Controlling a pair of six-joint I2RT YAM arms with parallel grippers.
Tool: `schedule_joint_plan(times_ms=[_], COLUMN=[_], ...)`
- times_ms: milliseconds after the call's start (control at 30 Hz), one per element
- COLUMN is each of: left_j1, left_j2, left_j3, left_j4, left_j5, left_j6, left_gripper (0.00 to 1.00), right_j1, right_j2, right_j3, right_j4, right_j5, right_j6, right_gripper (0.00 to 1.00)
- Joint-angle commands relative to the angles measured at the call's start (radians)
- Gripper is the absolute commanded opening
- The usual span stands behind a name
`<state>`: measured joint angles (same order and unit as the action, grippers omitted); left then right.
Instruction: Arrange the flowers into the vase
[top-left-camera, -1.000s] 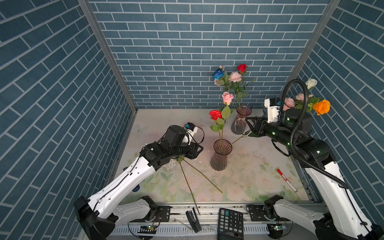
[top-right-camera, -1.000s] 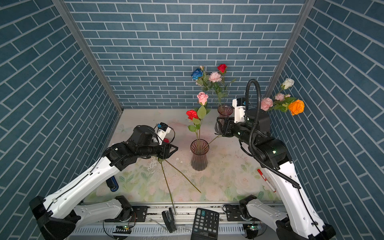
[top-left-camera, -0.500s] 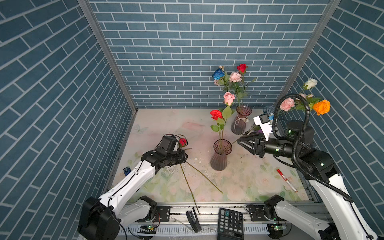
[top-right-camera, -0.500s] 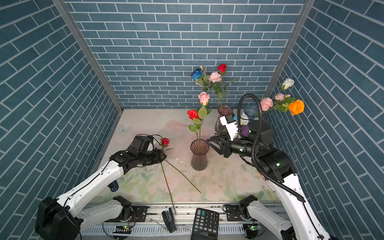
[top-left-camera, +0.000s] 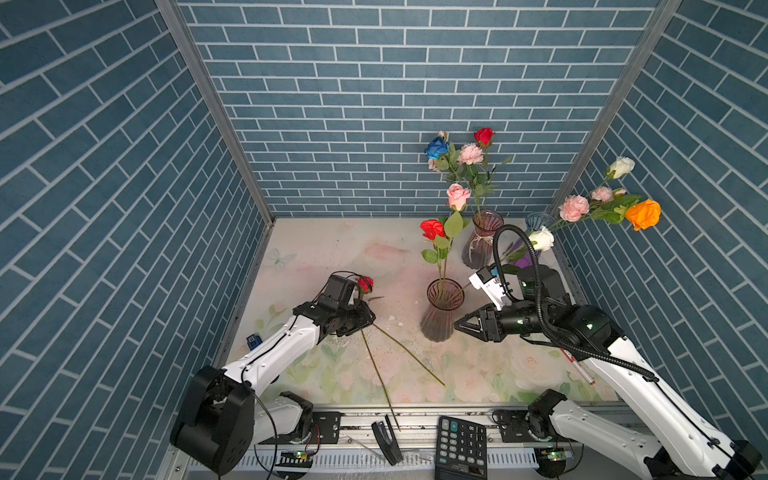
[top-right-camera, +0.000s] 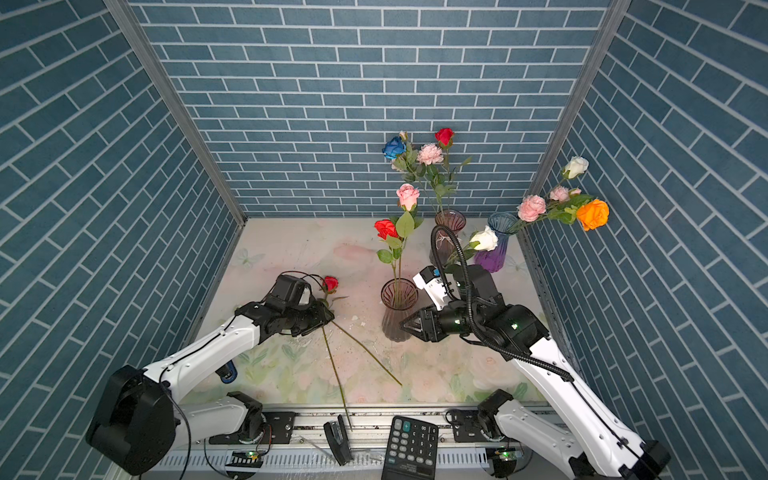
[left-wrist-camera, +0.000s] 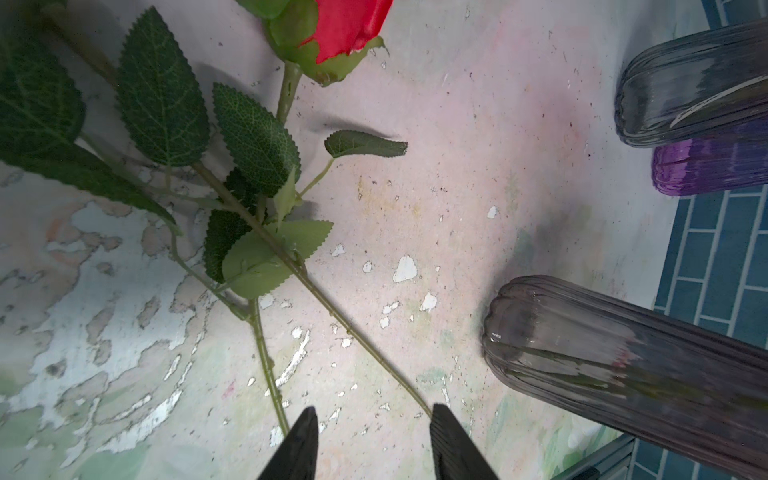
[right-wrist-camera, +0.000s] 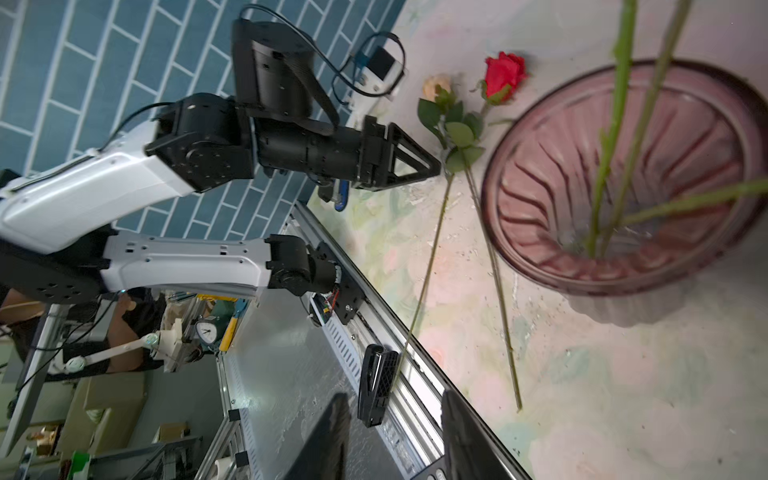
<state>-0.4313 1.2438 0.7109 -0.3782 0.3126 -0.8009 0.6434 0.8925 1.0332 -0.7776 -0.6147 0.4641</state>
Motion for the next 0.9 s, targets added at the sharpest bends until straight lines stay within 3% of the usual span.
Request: schedule_joint_plan(times_ms=[0, 100, 400, 567, 867], left_j1=[0.008, 0.009, 0.015, 0.03, 0.059], left_j2=[0.025, 0.023, 0.002, -0.019, -0.064], left_j3=[0.003, -0.009, -0.01, -0.038, -0.065], left_j4=[0.04, 0.083, 0.093, 0.103, 0.098], left_j5=[0.012, 0.013, 0.031, 0.043, 0.061], left_j6=[-0.018, -0.043, -0.044, -0.046, -0.042], left_gripper=[0.46, 0.46, 0.46, 0.46, 0.46], right_j1=[0.005, 0.006, 0.007, 0.013, 0.018], right_j2=[-0.039, -0.04, 0.046, 0.105, 0.225], right_j3=[-0.02, -0.028, -0.035, -0.026, 0.033], right_j4=[-0.03, -0.013, 0.081, 0.125, 0.136], right_j5=[0.155, 0.262, 0.419, 0.448, 0.449], right_j6=[0.105, 0.195, 0.504, 0.562, 0.545], right_gripper=[0.39, 0.4, 0.4, 0.4, 0.4])
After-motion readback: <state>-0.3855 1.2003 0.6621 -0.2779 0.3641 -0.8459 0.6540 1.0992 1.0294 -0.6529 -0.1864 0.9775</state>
